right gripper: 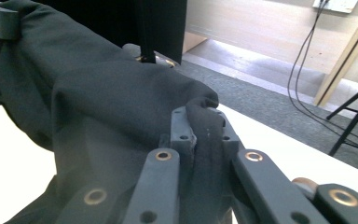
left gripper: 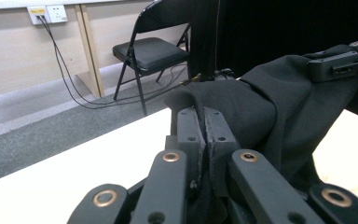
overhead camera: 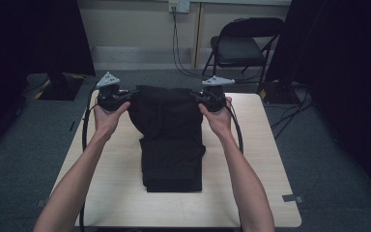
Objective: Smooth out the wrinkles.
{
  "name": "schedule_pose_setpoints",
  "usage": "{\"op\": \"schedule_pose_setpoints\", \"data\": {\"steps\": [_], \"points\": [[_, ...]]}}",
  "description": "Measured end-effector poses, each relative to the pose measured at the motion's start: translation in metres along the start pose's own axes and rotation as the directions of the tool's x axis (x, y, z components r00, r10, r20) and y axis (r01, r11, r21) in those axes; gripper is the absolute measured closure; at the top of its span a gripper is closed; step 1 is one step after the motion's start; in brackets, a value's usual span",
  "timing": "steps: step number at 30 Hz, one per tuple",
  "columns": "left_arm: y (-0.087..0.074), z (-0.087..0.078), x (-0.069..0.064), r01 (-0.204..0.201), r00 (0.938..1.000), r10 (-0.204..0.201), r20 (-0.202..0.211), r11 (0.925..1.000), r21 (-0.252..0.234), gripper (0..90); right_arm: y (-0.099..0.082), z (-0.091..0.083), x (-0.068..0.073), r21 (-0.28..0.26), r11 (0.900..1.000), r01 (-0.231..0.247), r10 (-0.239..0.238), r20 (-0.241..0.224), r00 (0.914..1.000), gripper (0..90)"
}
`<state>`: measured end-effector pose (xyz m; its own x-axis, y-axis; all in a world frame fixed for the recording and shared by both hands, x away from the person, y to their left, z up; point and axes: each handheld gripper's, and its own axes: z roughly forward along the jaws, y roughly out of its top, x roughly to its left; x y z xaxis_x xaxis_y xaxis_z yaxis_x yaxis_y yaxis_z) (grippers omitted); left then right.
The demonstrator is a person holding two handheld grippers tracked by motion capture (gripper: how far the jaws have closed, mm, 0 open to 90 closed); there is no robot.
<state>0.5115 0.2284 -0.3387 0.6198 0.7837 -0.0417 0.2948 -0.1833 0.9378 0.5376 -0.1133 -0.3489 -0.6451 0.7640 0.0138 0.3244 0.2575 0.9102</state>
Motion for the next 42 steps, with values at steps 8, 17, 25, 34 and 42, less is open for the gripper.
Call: {"op": "schedule_pose_setpoints", "data": {"steps": [8, 17, 25, 34, 42], "points": [[-0.010, -0.006, -0.015, -0.008, 0.9996, 0.008, 0.028, 0.9999, -0.015, 87.2, -0.017, -0.011, 0.003, 0.000, 1.0000, -0.006, 0.006, -0.013, 0.9999, 82.5], [-0.041, -0.021, -0.028, 0.002, 0.9983, -0.001, 0.059, 0.9999, -0.011, 87.1, -0.041, -0.021, 0.017, 0.014, 0.9999, 0.003, -0.002, -0.047, 0.9989, 82.4], [-0.064, -0.041, -0.040, 0.025, 0.9955, -0.023, 0.092, 0.9996, -0.017, 87.1, -0.054, -0.035, 0.032, 0.004, 0.9998, 0.019, -0.018, -0.090, 0.9958, 82.4], [-0.112, -0.069, -0.061, 0.029, 0.9901, -0.038, 0.135, 0.9971, 0.071, 87.0, -0.086, -0.057, 0.057, 0.021, 0.9994, 0.028, -0.023, -0.179, 0.9835, 81.6], [-0.145, -0.080, -0.079, -0.009, 0.9855, -0.023, 0.168, 0.9822, 0.188, 85.8, -0.134, -0.077, 0.079, 0.115, 0.9917, 0.059, -0.033, -0.218, 0.9754, 78.2]]}}
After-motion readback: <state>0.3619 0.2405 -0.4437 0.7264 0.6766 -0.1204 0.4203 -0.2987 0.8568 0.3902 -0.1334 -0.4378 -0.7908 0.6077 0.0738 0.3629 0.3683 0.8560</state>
